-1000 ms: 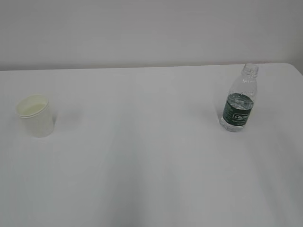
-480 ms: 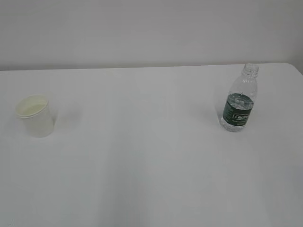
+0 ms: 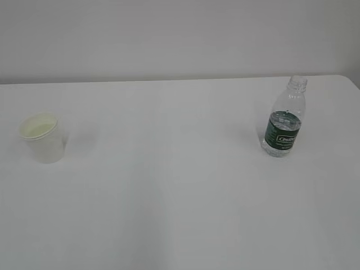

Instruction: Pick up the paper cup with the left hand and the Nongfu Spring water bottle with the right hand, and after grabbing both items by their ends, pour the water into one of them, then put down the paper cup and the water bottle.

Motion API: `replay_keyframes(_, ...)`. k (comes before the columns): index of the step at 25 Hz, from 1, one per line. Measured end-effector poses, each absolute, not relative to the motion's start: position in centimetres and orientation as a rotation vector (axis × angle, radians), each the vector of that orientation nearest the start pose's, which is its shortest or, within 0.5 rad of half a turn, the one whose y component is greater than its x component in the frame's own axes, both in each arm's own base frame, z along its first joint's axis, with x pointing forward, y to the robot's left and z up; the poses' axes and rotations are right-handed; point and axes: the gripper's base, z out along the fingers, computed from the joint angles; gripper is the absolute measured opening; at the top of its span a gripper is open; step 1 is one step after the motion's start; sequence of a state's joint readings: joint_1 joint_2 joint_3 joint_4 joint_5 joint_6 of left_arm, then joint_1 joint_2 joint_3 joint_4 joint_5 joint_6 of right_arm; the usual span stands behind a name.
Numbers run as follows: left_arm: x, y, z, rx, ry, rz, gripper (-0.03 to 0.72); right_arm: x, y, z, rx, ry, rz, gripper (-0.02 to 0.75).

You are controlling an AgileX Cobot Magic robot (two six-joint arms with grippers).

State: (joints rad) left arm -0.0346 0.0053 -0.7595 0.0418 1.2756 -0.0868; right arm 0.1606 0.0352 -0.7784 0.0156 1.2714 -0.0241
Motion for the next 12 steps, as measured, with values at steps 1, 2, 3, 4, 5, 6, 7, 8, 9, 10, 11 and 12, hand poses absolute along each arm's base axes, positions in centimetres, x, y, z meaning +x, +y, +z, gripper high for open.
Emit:
replay_keyframes(1,-4.7,0.5,32.4,-0.065,2.014,-0.03,0.379,-4.8,-0.6,33.2,-0.189,1.992,0.105,0.586)
replay_keyframes(2,-4.5,0.5,32.1,-0.065,2.025,-0.031,0.379,-5.2,-0.7,33.1,-0.187,1.976,0.103,0.586)
replay_keyframes(3,-4.3,0.5,31.8,-0.065,2.038,-0.031,0.379,-5.5,-0.8,33.0,-0.184,1.963,0.098,0.586)
replay_keyframes(4,-4.2,0.5,31.5,-0.065,2.05,-0.031,0.378,-5.6,-0.9,32.9,-0.181,1.956,0.09,0.586)
replay_keyframes(5,-4.0,0.5,31.2,-0.064,2.064,-0.032,0.378,-5.6,-0.9,32.8,-0.181,1.96,0.089,0.586)
replay_keyframes(6,-3.7,0.4,30.8,-0.064,2.078,-0.034,0.378,-5.4,-0.9,32.6,-0.182,1.968,0.089,0.586)
replay_keyframes(7,-3.5,0.4,30.4,-0.062,2.093,-0.04,0.378,-5.2,-0.9,32.3,-0.182,1.979,0.082,0.586)
replay_keyframes(8,-3.4,0.4,30.1,-0.062,2.105,-0.041,0.378,-5.0,-0.9,32.1,-0.183,1.991,0.082,0.586)
replay_keyframes(9,-3.2,0.3,29.8,-0.062,2.12,-0.041,0.378,-4.8,-0.8,31.8,-0.183,2.002,0.079,0.586)
replay_keyframes(10,-3.0,0.3,29.5,-0.062,2.132,-0.042,0.378,-4.7,-0.8,31.6,-0.184,2.012,0.079,0.585)
replay_keyframes(11,-2.9,0.3,29.3,-0.061,2.132,-0.043,0.377,-4.5,-0.8,31.3,-0.183,2.025,0.073,0.585)
replay_keyframes(12,-2.7,0.3,29.1,-0.061,2.136,-0.045,0.377,-4.3,-0.9,30.9,-0.183,2.04,0.063,0.585)
